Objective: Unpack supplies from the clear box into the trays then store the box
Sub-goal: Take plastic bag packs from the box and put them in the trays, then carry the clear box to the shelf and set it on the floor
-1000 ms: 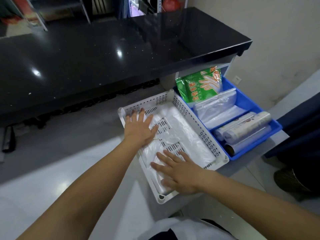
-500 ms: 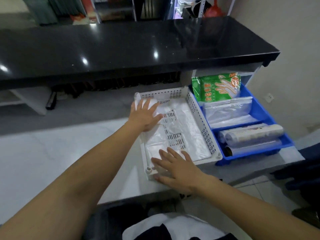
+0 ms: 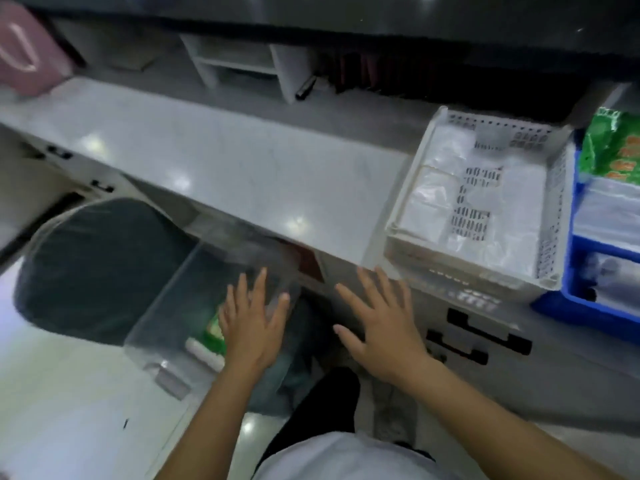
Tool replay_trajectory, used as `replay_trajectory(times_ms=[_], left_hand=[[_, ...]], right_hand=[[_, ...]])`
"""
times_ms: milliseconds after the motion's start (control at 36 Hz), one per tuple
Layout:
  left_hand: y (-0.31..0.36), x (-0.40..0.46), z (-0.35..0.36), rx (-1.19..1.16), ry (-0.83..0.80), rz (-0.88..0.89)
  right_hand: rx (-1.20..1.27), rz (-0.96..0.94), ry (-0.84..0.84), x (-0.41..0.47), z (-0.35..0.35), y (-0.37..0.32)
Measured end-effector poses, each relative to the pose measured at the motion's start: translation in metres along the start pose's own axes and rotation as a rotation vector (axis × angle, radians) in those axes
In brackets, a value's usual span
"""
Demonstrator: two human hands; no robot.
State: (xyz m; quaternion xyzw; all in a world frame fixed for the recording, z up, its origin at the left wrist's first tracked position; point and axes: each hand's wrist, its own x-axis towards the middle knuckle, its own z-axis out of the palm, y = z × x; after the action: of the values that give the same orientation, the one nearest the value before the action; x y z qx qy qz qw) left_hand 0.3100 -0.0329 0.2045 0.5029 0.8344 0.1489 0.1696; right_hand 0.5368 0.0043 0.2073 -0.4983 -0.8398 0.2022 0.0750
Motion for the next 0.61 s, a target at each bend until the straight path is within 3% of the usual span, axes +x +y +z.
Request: replay_trajectory(times_ms=[167, 389, 500, 611], left_hand=[[-0.104, -0.098, 0.023, 0.16, -0.114, -0.283], [-0.196, -0.132, 0.029, 0.018, -0.139, -0.496], [-0.249, -0.113, 0.025, -0.202, -0.157, -0.632], [-0.299, -0.089, 0.009, -0.649, -0.087, -0.687]], right_hand=[[-0.099, -0.053, -0.278, -0.012, 0.075, -0.026], [-0.157, -0.116, -0.446, -0.014, 0.123, -0.083], [-0.152, -0.091, -0.498, 0.005, 0.156, -0.117], [-0.238, 0.027, -0.567, 0.007, 0.19, -0.152]])
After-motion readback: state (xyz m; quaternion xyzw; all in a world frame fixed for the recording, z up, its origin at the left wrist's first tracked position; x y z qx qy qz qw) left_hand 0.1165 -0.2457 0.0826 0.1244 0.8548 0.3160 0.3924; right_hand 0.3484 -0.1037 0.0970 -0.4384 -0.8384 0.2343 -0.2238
